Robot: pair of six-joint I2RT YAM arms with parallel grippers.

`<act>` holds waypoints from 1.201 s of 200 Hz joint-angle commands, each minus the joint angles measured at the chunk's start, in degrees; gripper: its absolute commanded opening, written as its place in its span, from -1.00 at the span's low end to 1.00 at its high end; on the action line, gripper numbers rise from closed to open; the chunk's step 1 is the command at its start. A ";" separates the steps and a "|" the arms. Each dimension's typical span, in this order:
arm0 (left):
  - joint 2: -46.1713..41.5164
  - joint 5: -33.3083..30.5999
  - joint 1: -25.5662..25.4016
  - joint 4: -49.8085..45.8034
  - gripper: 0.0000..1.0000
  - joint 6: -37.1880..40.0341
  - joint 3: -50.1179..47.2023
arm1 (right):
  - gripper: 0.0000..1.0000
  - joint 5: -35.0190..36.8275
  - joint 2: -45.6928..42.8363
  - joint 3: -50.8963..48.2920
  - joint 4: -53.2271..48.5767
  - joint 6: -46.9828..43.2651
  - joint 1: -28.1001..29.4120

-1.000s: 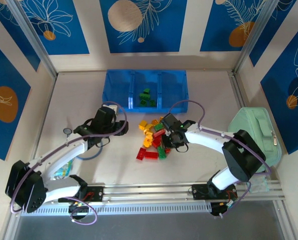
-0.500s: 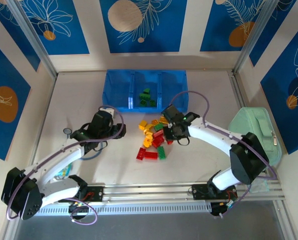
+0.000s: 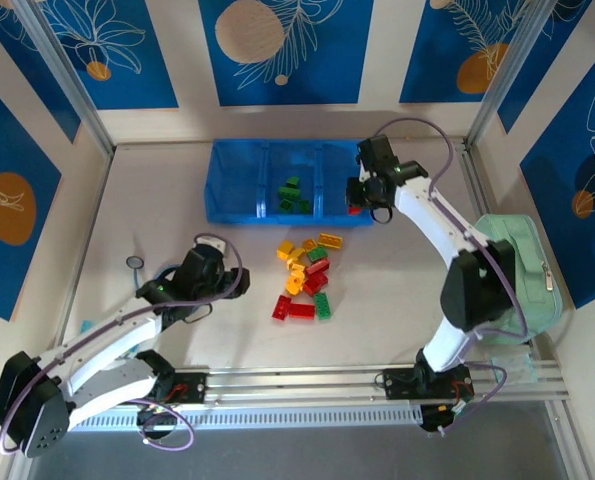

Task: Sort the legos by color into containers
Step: Place the lego in the container, then pick up the lego from the middle-left of the table.

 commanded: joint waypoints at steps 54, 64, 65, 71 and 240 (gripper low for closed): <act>-3.73 -1.32 -7.41 -1.52 0.32 -4.56 -4.06 | -0.31 -0.44 18.97 21.84 -10.50 -3.67 -2.33; -3.04 -1.41 -8.52 -1.38 0.33 -4.54 -3.85 | -0.08 -0.48 19.44 23.20 -11.26 -3.48 -2.18; -2.97 -1.46 -8.62 -1.29 0.33 -4.56 -3.82 | -0.05 -0.49 19.44 23.23 -11.26 -3.47 -2.13; -2.41 -1.58 -9.32 -1.02 0.33 -4.45 -3.72 | 0.09 -0.55 19.13 23.25 -11.12 -3.46 -1.81; 23.73 -0.06 -21.46 6.34 0.16 -1.79 4.63 | 0.26 -5.75 -12.03 -13.18 3.78 1.94 2.66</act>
